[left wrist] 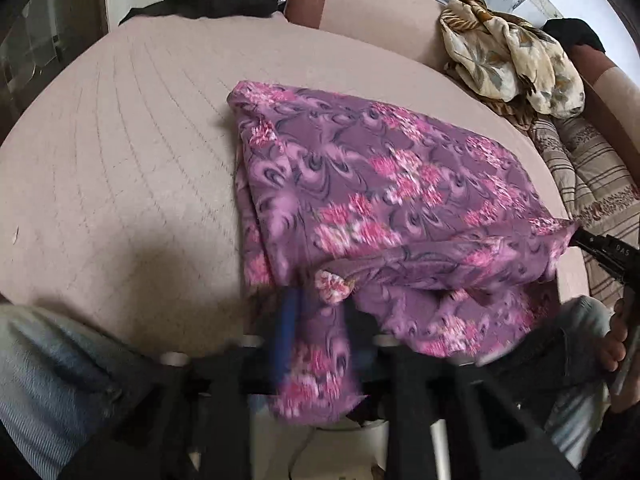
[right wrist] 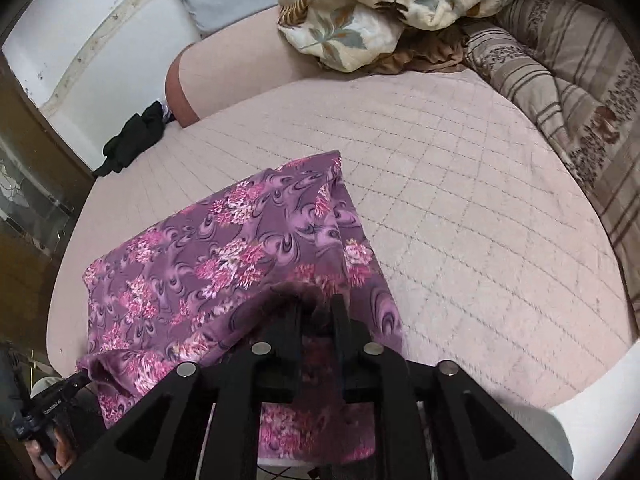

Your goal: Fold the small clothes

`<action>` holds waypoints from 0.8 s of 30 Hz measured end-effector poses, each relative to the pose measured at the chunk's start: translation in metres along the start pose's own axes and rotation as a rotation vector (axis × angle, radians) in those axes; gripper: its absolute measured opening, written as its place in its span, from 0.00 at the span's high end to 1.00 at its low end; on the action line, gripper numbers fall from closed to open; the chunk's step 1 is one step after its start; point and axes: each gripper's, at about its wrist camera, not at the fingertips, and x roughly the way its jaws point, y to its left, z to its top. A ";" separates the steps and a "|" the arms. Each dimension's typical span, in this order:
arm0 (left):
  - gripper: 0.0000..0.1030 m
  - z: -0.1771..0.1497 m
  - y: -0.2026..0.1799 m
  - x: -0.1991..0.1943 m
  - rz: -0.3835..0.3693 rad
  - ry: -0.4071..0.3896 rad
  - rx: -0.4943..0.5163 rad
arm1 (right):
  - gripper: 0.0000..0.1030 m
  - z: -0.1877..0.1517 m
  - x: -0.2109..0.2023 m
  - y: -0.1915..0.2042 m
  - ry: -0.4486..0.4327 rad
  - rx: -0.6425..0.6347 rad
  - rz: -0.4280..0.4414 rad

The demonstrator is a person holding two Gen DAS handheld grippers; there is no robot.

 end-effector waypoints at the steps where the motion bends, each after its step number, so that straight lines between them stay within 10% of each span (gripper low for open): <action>1: 0.55 -0.004 0.003 -0.005 -0.009 -0.001 -0.014 | 0.80 -0.005 -0.005 -0.002 -0.007 0.014 0.011; 6: 0.35 -0.014 0.023 -0.043 -0.107 -0.062 -0.149 | 0.31 -0.020 -0.059 -0.007 -0.149 0.086 0.067; 17: 0.36 -0.003 0.021 0.004 -0.238 0.103 -0.382 | 0.32 -0.022 -0.007 -0.009 0.074 0.240 0.124; 24: 0.57 -0.001 0.015 0.026 -0.162 0.152 -0.379 | 0.38 -0.018 0.011 -0.018 0.158 0.280 0.062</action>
